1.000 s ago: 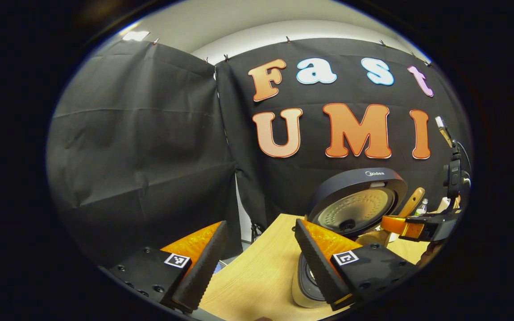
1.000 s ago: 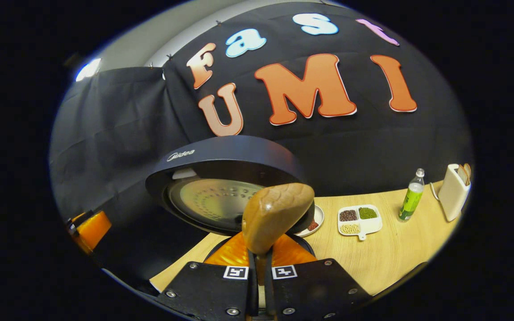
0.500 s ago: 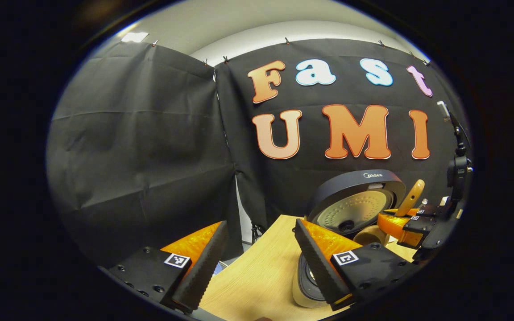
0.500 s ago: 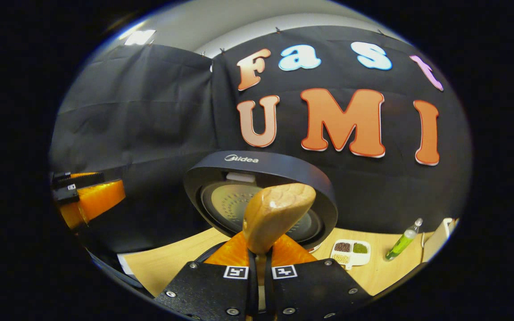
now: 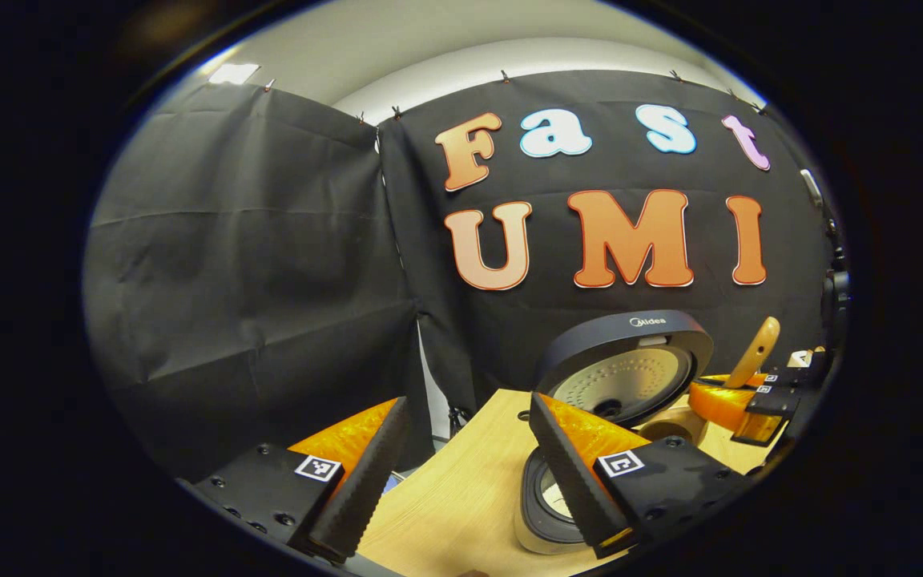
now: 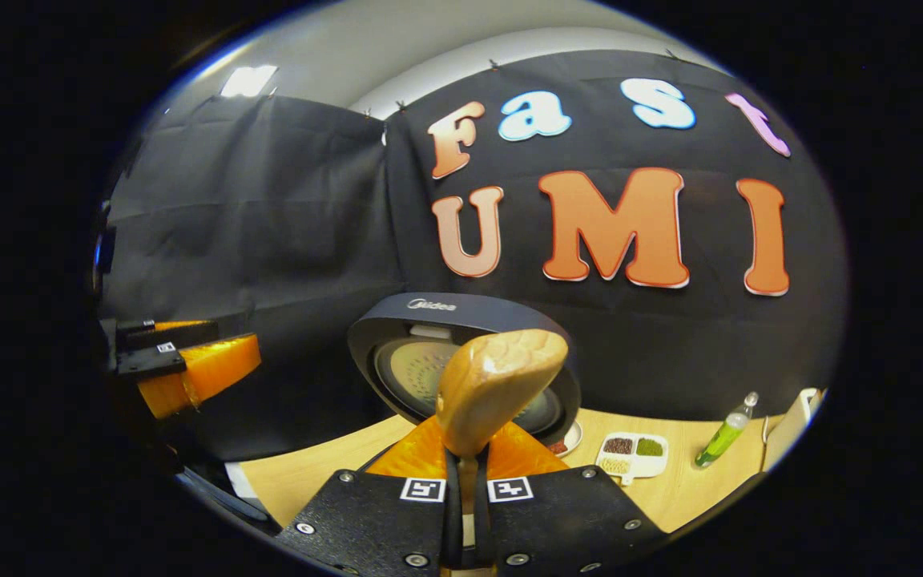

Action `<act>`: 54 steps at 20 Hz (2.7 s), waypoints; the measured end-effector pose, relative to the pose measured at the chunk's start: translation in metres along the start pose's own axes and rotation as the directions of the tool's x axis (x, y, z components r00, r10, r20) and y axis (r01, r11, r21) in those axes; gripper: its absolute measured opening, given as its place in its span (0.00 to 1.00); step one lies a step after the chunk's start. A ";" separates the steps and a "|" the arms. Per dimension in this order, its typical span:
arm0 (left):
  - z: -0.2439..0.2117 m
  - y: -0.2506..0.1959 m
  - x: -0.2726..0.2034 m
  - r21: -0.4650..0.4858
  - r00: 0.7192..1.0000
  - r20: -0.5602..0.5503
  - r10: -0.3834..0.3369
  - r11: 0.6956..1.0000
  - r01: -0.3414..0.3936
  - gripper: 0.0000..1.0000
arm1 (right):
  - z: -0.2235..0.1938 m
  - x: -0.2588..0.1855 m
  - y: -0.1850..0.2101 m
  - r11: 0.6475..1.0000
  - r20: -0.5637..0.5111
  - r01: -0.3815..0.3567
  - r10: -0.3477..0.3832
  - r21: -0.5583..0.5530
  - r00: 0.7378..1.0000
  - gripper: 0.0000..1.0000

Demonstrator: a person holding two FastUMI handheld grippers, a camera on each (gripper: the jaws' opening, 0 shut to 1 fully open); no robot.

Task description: Close the left gripper, press the button to open the rice cooker; take a wooden spoon from the chopstick holder with the right hand, scoop a spoonful of rice and pour it into the rice cooker, then put the wooden spoon back into the chopstick holder.

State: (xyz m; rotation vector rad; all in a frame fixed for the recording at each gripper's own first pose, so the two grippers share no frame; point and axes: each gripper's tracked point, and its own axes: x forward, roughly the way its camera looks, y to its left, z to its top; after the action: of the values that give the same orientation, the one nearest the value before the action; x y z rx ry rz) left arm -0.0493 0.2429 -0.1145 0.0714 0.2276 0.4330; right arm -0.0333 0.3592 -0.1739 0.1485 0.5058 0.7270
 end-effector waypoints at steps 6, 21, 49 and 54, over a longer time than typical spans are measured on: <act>-0.001 -0.035 -0.007 -0.004 0.999 -0.020 -0.038 0.999 0.038 0.98 | -0.003 -0.053 -0.077 0.977 -0.053 0.139 -0.132 0.164 0.990 0.05; 0.003 -0.137 -0.019 0.036 0.980 -0.046 -0.193 0.980 0.195 0.94 | -0.110 -0.200 -0.249 0.783 -0.274 0.553 -0.487 0.284 0.829 0.05; 0.007 -0.175 -0.039 0.097 0.970 -0.048 -0.237 0.966 0.240 0.98 | -0.218 -0.219 -0.294 0.616 -0.494 0.693 -0.500 0.374 0.711 0.16; 0.014 -0.192 -0.036 0.113 0.961 -0.031 -0.276 0.954 0.278 1.00 | -0.214 -0.220 -0.289 0.621 -0.500 0.674 -0.468 0.400 0.729 0.27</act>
State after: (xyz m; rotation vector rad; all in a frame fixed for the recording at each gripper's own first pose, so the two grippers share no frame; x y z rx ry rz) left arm 0.0001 0.0539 -0.1161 0.1491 0.2732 0.1401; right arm -0.1054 -0.0115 -0.3609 0.3899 1.0554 -0.0835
